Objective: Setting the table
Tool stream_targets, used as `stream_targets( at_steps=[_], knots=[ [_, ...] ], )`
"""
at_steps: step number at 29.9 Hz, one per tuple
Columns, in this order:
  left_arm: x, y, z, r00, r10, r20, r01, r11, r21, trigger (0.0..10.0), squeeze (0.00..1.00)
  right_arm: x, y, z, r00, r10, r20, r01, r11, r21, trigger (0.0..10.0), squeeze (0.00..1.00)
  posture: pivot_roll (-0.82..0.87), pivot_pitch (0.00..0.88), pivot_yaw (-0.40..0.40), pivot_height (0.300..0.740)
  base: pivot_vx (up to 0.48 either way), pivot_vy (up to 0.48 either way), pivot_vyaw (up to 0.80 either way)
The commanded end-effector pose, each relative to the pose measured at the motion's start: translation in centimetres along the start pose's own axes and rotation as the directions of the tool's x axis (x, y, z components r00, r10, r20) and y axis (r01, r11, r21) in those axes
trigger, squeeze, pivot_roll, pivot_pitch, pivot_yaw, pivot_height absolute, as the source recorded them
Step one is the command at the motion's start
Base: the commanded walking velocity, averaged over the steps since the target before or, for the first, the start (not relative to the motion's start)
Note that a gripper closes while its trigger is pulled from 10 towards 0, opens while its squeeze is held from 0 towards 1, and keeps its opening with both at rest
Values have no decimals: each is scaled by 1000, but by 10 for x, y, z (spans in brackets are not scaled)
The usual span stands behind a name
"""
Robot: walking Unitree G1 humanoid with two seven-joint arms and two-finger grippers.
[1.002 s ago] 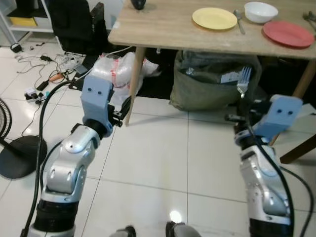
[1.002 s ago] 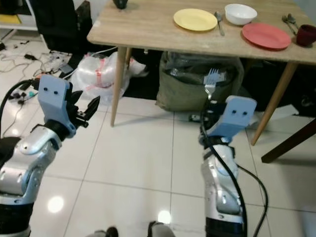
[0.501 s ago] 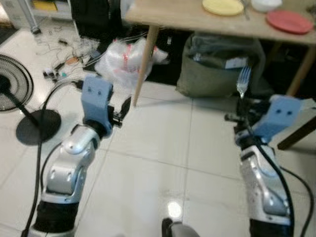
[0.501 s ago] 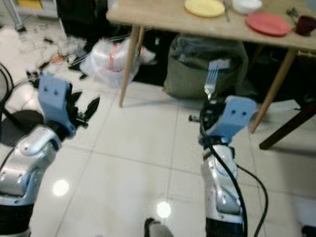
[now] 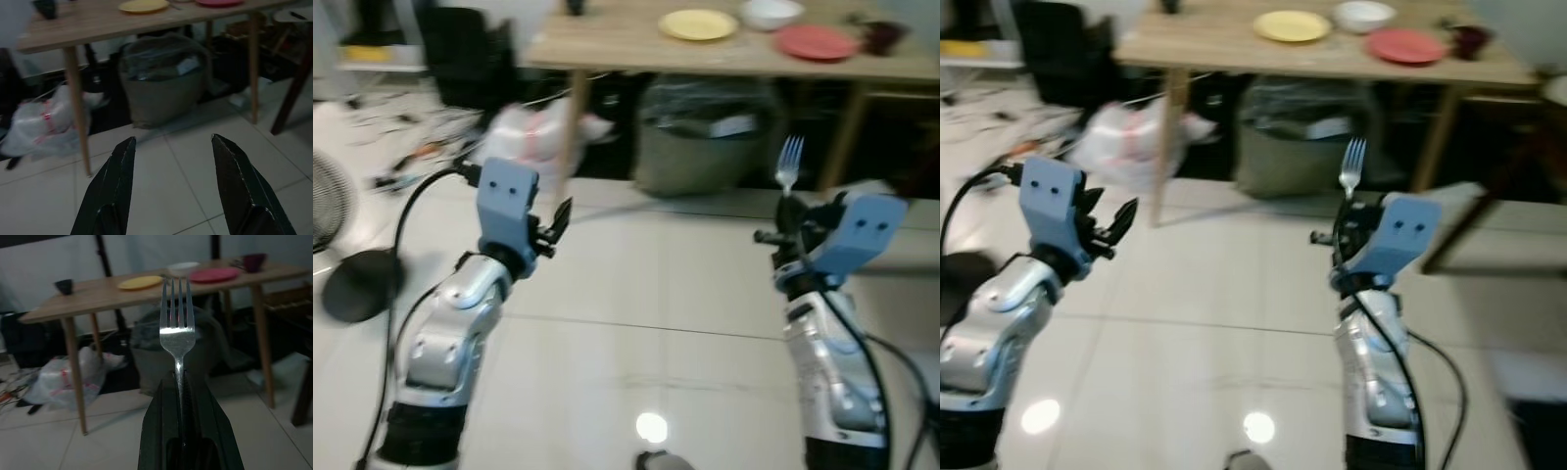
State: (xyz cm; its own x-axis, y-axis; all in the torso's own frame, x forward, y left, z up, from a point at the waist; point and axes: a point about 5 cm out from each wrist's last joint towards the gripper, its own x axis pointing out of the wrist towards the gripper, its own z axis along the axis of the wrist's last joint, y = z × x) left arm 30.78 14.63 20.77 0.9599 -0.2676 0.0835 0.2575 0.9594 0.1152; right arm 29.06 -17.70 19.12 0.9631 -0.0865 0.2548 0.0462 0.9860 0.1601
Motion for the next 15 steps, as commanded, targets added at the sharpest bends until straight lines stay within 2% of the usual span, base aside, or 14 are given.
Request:
stream_targets(
  at_steps=[1,10,15],
  knots=[
    [0,0,-3,1000,-2,-11,2,1000,-12,10000,27,-1,-2,-2,1000,-7,-10,7,1000,1,10000,0,-67,47,82,740,0,0,-800],
    [0,-2,-1,1000,-19,-4,19,1000,-25,10000,0,-1,-3,-2,1000,-14,-11,14,1000,4,10000,0,-67,49,87,740,0,0,-800],
    [1,-2,1,1000,-18,5,18,1000,1,10000,0,-2,-4,-3,1000,-20,-12,20,1000,6,10000,0,-67,52,91,740,0,0,-800]
  ],
)
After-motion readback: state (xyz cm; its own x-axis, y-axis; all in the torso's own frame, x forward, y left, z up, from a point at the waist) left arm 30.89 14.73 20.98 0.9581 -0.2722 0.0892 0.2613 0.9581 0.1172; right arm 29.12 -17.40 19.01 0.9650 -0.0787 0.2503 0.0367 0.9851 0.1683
